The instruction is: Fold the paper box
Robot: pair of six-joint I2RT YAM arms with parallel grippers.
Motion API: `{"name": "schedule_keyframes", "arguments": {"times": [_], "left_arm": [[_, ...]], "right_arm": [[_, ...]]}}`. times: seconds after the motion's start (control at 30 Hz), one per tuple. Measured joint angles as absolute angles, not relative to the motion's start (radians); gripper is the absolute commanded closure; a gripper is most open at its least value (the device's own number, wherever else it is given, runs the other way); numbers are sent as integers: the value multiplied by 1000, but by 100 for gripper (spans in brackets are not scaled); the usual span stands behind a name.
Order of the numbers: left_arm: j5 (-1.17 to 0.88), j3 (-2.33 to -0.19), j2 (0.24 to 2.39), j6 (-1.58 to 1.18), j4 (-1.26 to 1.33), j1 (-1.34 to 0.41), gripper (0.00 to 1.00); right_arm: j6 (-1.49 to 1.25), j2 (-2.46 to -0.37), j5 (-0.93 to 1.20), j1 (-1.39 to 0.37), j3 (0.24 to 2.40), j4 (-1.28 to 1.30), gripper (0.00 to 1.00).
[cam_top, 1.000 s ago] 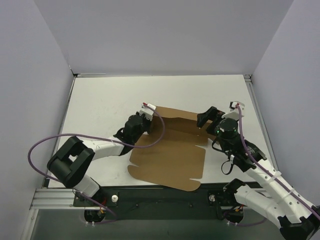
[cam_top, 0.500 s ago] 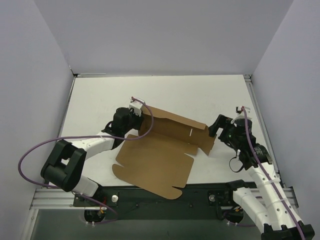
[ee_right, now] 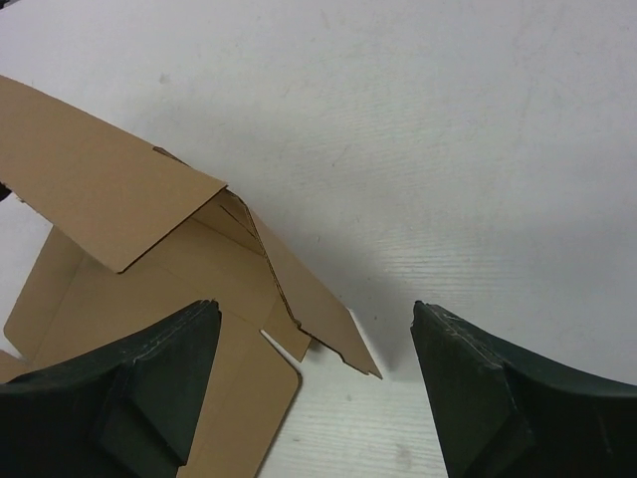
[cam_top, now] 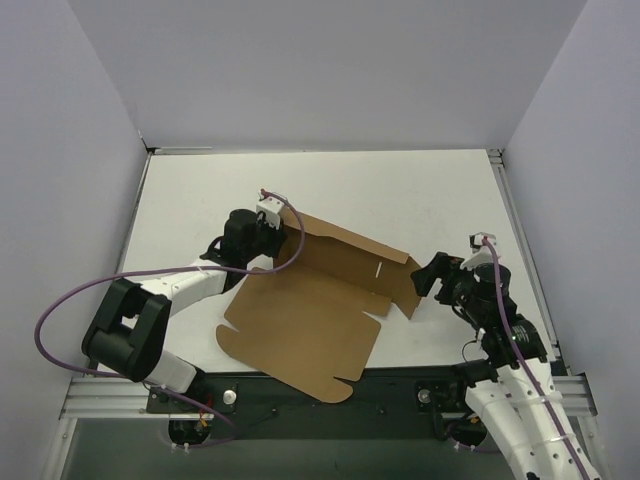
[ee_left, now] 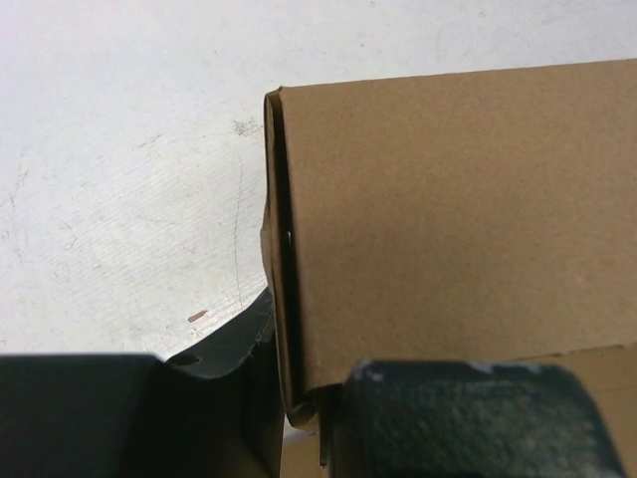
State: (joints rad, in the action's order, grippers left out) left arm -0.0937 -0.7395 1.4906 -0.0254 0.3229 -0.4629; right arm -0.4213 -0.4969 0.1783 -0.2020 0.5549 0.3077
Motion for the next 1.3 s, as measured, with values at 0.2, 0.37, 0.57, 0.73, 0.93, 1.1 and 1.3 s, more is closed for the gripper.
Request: {"name": "schedule_keyframes", "arguments": {"times": [0.2,0.37,0.57,0.73,0.93,1.1,1.3], "left_arm": [[-109,-739,1491,-30,323,-455,100],[-115,-739,1491,-38,323,-451,100],[-126,-738,1491,-40,326,-450,100],[-101,-728,1491,-30,345,-451,100],[-20,-717,1482,-29,354,-484,100],[102,-713,1473,-16,351,-545,100],[199,-713,1473,-17,351,-578,100]], "right_arm": [[-410,-563,191,-203,519,269,26],[-398,-595,196,-218,504,218,47],[-388,-626,201,-271,479,156,100],[-364,-636,160,-325,479,154,100],[-366,-617,110,-358,483,175,100],[-369,-604,89,-363,496,202,100],[-375,-601,84,-369,498,208,100]]}}
